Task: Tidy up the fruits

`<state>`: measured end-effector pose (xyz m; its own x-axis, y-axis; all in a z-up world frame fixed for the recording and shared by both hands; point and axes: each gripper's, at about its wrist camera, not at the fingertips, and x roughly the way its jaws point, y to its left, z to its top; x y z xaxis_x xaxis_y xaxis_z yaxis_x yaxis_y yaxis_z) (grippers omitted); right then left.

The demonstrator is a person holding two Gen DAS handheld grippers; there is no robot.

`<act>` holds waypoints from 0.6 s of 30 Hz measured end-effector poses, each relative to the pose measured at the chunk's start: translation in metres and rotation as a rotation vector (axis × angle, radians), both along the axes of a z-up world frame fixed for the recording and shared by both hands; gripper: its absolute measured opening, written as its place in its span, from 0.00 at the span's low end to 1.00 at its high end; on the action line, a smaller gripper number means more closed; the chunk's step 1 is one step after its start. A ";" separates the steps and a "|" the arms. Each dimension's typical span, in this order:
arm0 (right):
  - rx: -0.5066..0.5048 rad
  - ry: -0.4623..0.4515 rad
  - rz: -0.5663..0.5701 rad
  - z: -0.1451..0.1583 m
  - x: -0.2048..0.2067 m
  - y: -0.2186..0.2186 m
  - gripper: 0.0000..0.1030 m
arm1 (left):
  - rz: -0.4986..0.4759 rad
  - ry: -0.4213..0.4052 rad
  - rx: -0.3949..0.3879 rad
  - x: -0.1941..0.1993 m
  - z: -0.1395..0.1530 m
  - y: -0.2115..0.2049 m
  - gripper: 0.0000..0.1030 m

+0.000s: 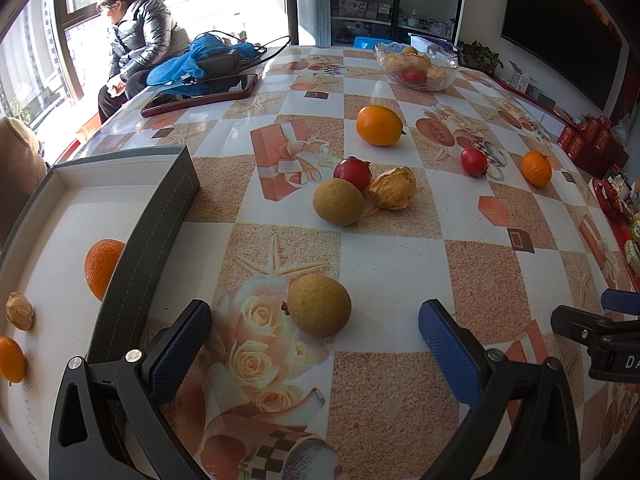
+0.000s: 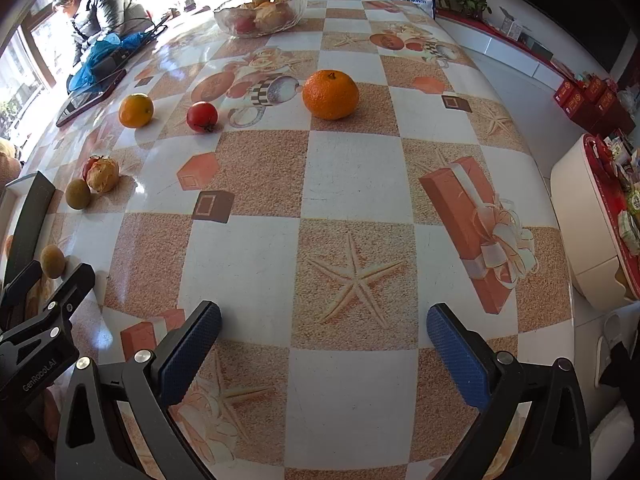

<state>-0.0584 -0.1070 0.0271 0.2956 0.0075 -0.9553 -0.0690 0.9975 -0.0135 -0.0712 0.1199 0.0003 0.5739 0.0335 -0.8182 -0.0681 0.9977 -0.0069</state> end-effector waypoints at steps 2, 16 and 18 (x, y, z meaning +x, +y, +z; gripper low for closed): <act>0.001 0.056 -0.005 -0.001 0.007 -0.001 1.00 | -0.003 0.001 0.000 0.000 0.000 0.000 1.00; 0.181 0.039 -0.225 0.010 0.076 -0.024 1.00 | -0.075 0.140 -0.130 0.011 0.014 0.027 0.94; 0.173 0.005 -0.236 0.008 0.084 -0.022 1.00 | -0.077 0.123 -0.129 0.008 0.016 0.030 0.92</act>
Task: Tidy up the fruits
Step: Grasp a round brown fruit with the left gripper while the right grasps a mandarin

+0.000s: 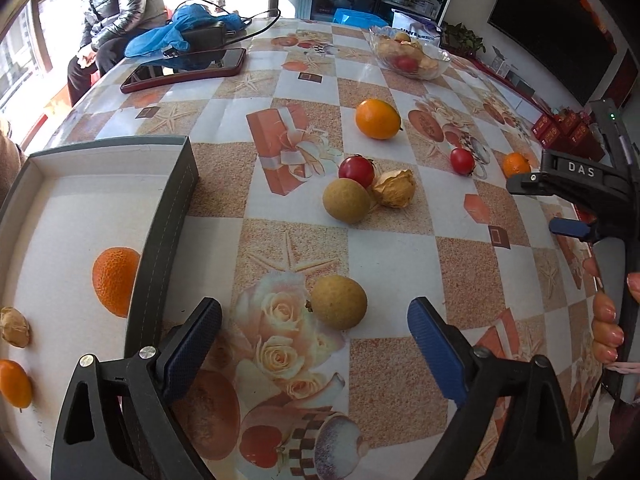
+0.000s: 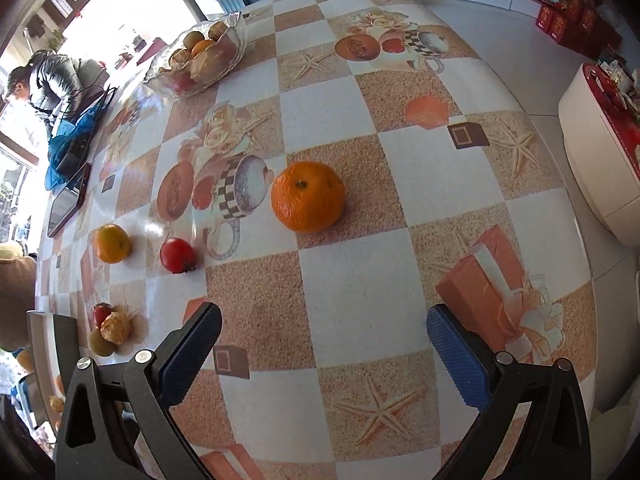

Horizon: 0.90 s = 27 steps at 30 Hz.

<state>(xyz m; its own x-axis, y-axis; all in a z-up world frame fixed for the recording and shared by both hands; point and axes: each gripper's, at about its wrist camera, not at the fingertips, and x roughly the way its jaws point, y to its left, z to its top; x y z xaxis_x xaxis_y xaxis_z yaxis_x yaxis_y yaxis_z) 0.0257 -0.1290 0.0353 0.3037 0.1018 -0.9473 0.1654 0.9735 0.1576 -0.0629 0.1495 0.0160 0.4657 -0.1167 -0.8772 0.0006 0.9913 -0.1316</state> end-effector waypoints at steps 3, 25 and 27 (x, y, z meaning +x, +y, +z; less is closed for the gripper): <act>-0.035 -0.054 -0.011 0.000 0.011 0.004 1.00 | 0.005 -0.023 0.026 -0.002 0.001 0.001 0.89; -0.079 -0.223 0.238 0.001 -0.089 0.036 0.38 | 0.011 -0.139 0.130 -0.041 -0.004 -0.035 0.30; -0.078 -0.265 0.254 0.001 -0.118 0.042 0.38 | 0.019 -0.142 0.116 -0.054 -0.004 -0.036 0.30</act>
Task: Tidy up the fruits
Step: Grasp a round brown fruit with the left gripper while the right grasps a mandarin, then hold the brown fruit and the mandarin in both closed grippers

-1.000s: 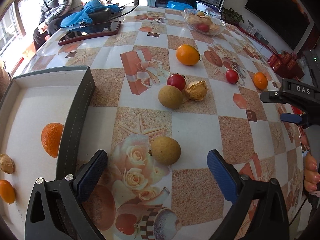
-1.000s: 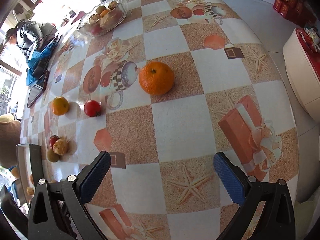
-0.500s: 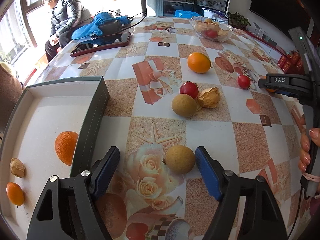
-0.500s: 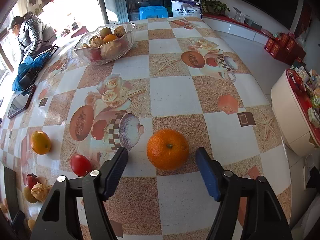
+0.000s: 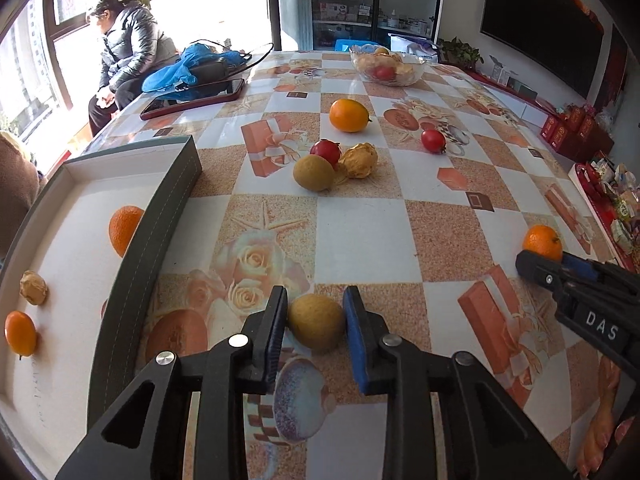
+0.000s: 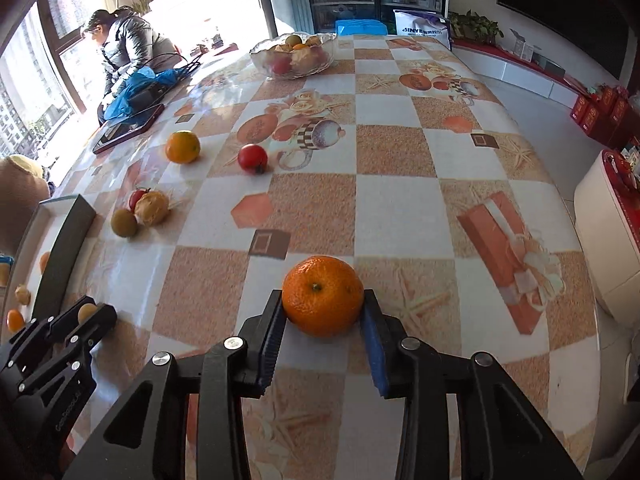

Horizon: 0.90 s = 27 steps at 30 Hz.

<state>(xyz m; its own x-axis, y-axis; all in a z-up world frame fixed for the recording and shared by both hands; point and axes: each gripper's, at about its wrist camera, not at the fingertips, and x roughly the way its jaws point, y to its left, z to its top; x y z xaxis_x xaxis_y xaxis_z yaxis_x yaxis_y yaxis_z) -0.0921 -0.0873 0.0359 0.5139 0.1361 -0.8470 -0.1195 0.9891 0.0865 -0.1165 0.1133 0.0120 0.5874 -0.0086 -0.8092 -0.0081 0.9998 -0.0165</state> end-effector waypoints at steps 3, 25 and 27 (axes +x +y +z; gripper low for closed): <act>-0.022 -0.072 0.045 -0.002 -0.029 0.013 0.38 | 0.013 0.010 -0.027 -0.015 0.001 -0.002 0.31; -0.036 -0.127 0.079 -0.007 -0.039 0.021 0.38 | 0.042 -0.013 0.029 -0.027 -0.001 -0.017 0.31; -0.043 -0.128 0.080 -0.007 -0.039 0.022 0.38 | 0.041 -0.012 0.028 -0.027 -0.001 -0.017 0.31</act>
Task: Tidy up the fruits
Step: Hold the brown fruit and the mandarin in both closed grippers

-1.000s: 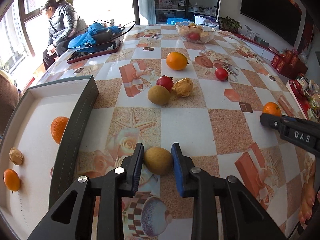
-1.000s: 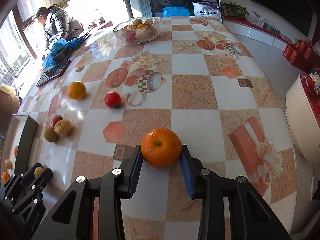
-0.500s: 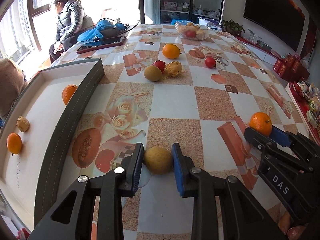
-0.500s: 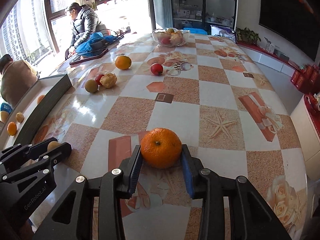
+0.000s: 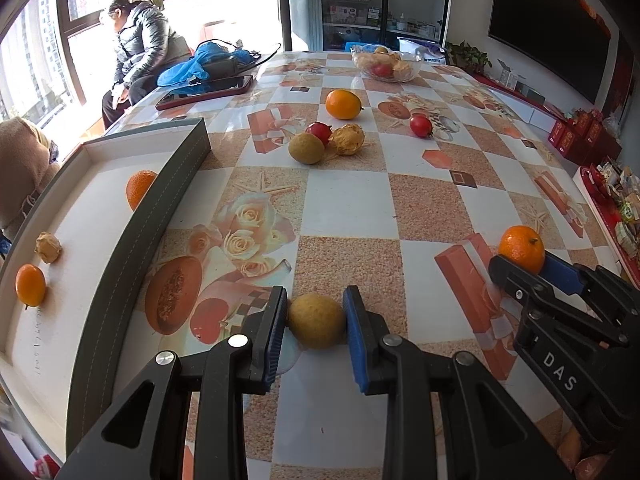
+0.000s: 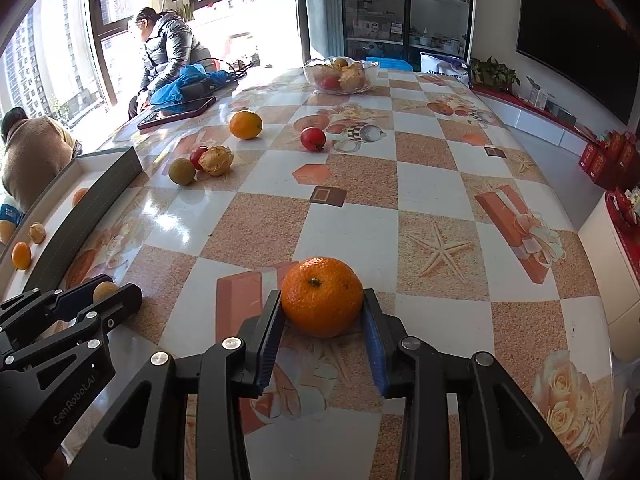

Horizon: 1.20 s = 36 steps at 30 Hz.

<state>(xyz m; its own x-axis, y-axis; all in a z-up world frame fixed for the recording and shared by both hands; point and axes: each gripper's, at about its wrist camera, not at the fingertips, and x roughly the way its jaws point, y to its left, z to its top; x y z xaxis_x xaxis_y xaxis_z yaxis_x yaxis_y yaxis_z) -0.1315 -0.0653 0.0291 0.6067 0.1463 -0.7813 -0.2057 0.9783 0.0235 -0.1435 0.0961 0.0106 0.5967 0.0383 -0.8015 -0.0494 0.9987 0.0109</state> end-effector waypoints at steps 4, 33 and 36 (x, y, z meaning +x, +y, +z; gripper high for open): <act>-0.005 -0.001 0.000 0.000 0.000 0.001 0.38 | 0.000 0.000 0.001 0.000 0.000 0.000 0.31; -0.010 -0.002 0.001 0.000 -0.001 0.002 0.38 | 0.000 -0.001 -0.001 0.000 0.001 0.001 0.31; -0.011 -0.002 0.001 0.001 -0.001 0.002 0.38 | 0.000 0.000 -0.001 0.000 0.001 0.001 0.31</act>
<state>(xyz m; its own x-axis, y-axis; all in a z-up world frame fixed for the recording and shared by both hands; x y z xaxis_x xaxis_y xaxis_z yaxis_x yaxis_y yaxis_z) -0.1330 -0.0638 0.0296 0.6081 0.1386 -0.7817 -0.2068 0.9783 0.0126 -0.1436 0.0970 0.0114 0.5969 0.0375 -0.8014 -0.0492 0.9987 0.0102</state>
